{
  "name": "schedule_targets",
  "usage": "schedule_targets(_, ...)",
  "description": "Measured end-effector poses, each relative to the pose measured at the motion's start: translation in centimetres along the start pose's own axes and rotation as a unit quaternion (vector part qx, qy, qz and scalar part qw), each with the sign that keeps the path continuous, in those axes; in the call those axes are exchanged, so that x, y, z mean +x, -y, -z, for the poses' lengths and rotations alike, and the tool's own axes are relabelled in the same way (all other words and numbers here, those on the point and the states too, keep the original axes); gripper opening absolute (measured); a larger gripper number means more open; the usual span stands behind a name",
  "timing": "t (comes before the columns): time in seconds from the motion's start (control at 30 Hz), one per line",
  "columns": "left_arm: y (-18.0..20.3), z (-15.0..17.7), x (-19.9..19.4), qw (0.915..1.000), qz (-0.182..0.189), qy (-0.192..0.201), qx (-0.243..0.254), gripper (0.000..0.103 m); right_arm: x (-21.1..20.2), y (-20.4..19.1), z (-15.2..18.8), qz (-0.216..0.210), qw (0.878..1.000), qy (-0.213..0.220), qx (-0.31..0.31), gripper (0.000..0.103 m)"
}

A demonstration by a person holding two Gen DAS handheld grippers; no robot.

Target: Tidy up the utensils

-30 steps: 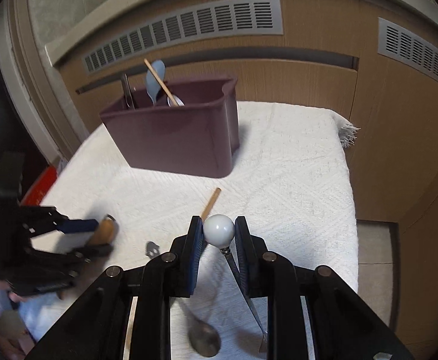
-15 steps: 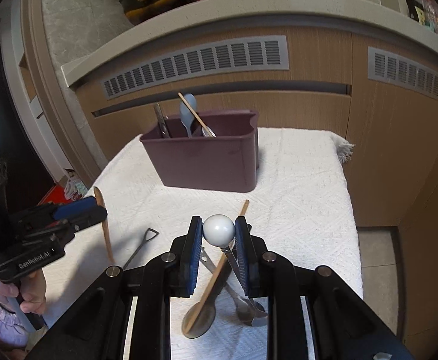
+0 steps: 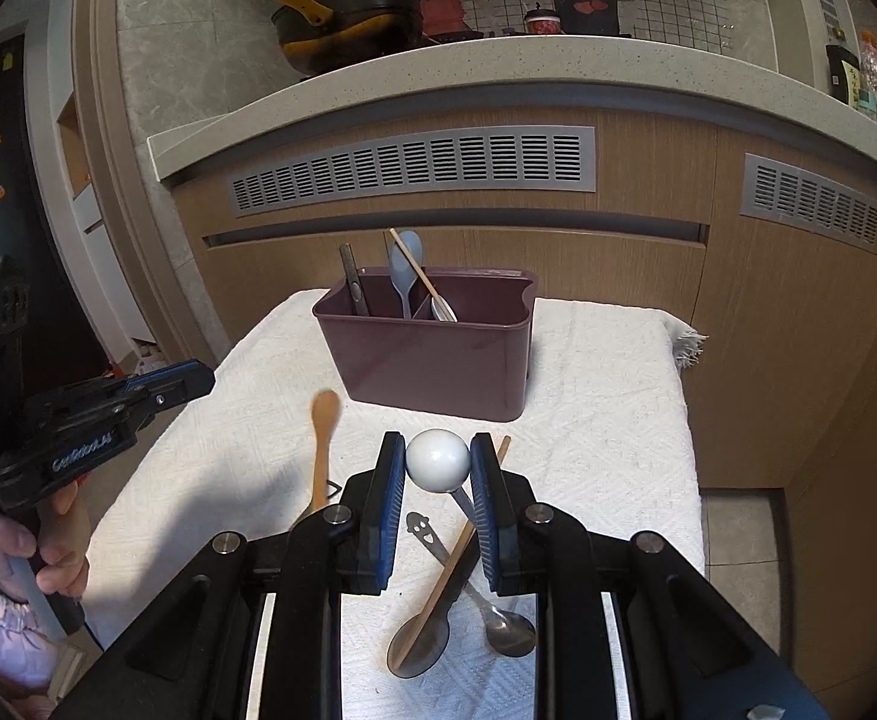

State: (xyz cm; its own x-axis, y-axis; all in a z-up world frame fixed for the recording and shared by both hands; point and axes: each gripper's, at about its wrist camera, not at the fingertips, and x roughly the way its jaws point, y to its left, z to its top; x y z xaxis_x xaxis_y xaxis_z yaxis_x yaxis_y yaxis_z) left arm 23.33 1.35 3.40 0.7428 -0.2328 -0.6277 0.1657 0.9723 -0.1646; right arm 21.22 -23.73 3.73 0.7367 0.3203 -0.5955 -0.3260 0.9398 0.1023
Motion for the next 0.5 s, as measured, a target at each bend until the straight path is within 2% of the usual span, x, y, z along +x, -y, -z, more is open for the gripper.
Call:
schedule_targets(0.03, -0.8, 0.0, 0.8, 0.9998, -0.006, -0.018, -0.008, 0.011, 0.1, 0.1, 0.0, 0.001, 1.000, -0.001, 0.001, 0.020)
schedule_targets(0.07, -1.7, 0.1, 2.0, 0.9987, -0.016, -0.043, -0.021, 0.024, 0.1, 0.1, 0.0, 0.000, 1.000, -0.002, 0.003, 0.020)
schedule_targets(0.1, -2.4, 0.2, 2.9, 0.9974, -0.022, -0.061, -0.030, 0.045, 0.2, 0.1, -0.1, -0.001, 1.000, -0.003, 0.004, 0.020)
schedule_targets(0.17, -3.7, 0.5, 5.1, 0.9931, -0.033, -0.092, -0.064, 0.064, 0.5, 0.1, -0.1, -0.002, 1.000, -0.003, 0.001, 0.020)
schedule_targets(0.3, -4.5, 0.8, 9.2, 0.9813, -0.035, -0.142, -0.125, 0.064, 1.3, 0.1, -0.1, 0.005, 1.000, -0.003, -0.001, 0.020)
schedule_targets(0.4, -3.9, 0.6, 12.4, 0.9713, -0.054, -0.182, -0.144, 0.064, 2.0, 0.4, 0.0, 0.005, 1.000, -0.009, 0.002, 0.020)
schedule_targets(0.5, -3.2, 0.4, 15.6, 0.9597, -0.053, -0.220, -0.166, 0.063, 2.3, 0.6, 0.2, 0.013, 1.000, -0.007, 0.003, 0.020)
